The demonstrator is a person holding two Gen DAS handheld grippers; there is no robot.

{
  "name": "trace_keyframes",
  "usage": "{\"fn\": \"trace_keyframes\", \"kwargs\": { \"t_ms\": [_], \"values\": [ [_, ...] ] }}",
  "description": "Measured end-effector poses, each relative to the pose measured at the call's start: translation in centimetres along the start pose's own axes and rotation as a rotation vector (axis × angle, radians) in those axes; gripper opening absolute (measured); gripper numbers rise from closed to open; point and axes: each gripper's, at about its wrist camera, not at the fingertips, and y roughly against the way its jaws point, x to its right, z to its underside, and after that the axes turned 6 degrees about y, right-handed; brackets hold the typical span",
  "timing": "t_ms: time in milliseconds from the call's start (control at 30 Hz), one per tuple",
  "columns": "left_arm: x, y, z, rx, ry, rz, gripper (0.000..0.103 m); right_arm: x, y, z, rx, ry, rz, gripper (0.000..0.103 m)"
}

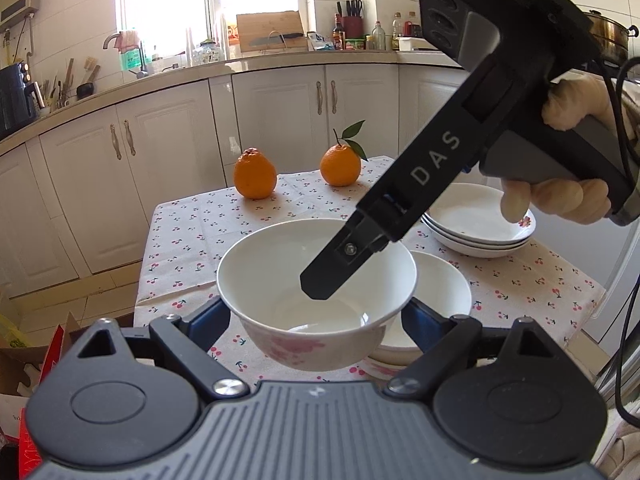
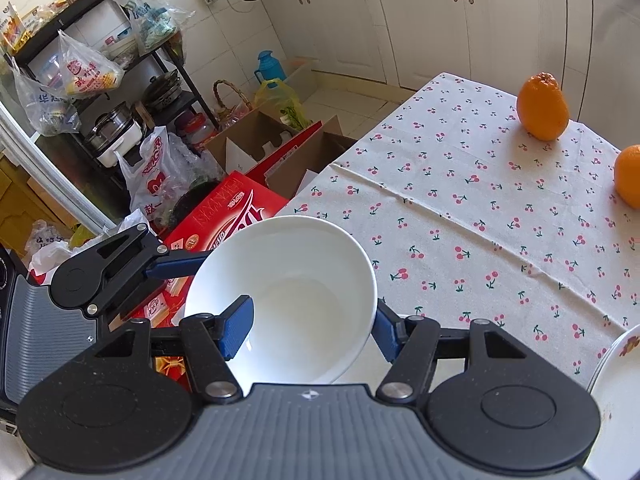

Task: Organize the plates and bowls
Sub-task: 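Lift the held white bowl with the right gripper over the flowered bowl, then lower the held bowl into the flowered bowl with the right gripper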

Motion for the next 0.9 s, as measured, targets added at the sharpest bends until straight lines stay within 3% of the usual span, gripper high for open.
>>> {"fn": "trace_keyframes", "kwargs": {
  "t_ms": [567, 900],
  "values": [
    [3.6, -2.8, -0.6, -0.007, -0.043, 0.104, 0.092, 3.1, 3.1, 3.5, 0.039, -0.076, 0.088, 0.068],
    [4.3, -4.5, -0.1, -0.054, -0.036, 0.118, 0.092, 4.6, 2.7, 4.8, 0.031, -0.108, 0.083, 0.068]
  ]
}}
